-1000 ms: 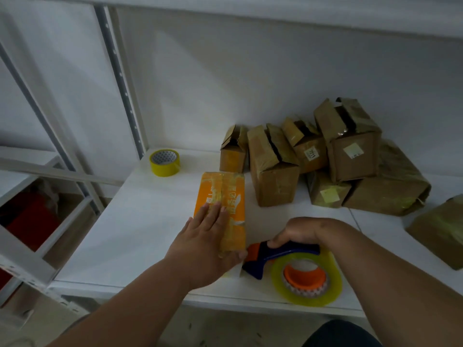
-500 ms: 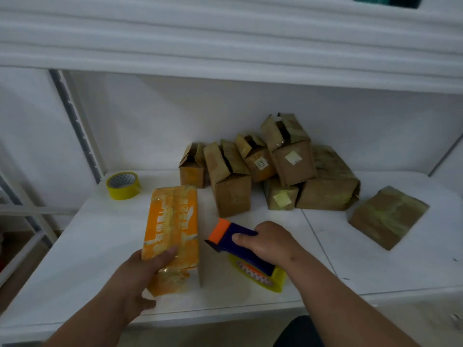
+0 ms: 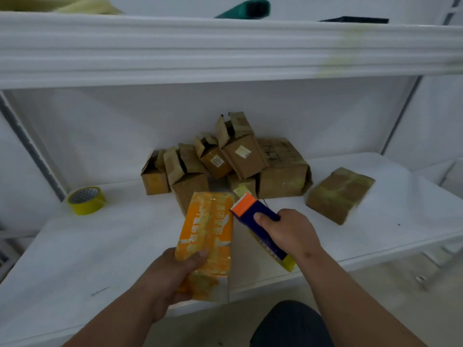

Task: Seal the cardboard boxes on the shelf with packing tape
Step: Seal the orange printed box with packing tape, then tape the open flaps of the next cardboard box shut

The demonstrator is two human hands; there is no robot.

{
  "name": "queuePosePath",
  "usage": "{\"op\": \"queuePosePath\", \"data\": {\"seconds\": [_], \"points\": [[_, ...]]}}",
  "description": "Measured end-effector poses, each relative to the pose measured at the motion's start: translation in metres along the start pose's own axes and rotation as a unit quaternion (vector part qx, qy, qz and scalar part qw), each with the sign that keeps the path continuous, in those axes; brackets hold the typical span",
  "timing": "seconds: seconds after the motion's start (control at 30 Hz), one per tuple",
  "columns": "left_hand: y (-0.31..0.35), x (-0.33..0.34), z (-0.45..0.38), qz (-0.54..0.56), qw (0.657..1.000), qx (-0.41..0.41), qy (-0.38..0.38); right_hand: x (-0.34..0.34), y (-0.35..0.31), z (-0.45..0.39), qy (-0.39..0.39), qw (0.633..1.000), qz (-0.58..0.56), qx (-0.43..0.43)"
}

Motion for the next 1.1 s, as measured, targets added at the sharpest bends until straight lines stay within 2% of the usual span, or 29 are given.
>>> {"op": "queuePosePath", "data": {"seconds": [0.23,0.37,0.5,0.6,0.73,0.8,0.9,1.0,1.03,1.1], "points": [[0.017,0.082,-0.025,-0.010,1.000,-0.006,0.012,-0.041,0.062,-0.016,0.063,0.996,-0.012,0.061],[0.022,0.125,-0.039,-0.023,0.999,-0.018,-0.036,-0.059,0.096,-0.026,0.088,0.992,-0.019,0.091],[0.034,0.163,-0.061,-0.109,0.993,0.014,-0.051,-0.081,0.131,-0.038,0.152,0.981,-0.027,0.117],[0.046,0.191,-0.082,-0.202,0.977,0.069,-0.028,-0.096,0.149,-0.045,0.202,0.969,-0.071,0.125],[0.062,0.229,-0.105,-0.241,0.964,0.107,0.034,-0.111,0.155,-0.055,0.242,0.959,-0.086,0.121],[0.067,0.244,-0.117,-0.223,0.968,0.103,0.053,-0.116,0.154,-0.061,0.249,0.959,-0.075,0.117],[0.077,0.265,-0.130,-0.100,0.989,0.110,0.001,-0.124,0.151,-0.067,0.275,0.952,-0.081,0.112],[0.093,0.267,-0.134,-0.022,0.993,0.116,-0.030,-0.134,0.137,-0.066,0.315,0.939,-0.113,0.082],[0.100,0.259,-0.133,-0.033,0.989,0.145,-0.006,-0.138,0.128,-0.065,0.325,0.934,-0.128,0.068],[0.117,0.231,-0.130,-0.125,0.963,0.217,0.100,-0.143,0.106,-0.064,0.327,0.933,-0.147,0.036]]}}
Point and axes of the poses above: each hand's wrist, its own z-axis away from the middle knuckle, its own x-axis out of the palm, y = z × x, the point moved 3 cm from there along -z, towards the middle knuckle, and after that the axes turned 3 degrees about y, right-handed, at the moved point
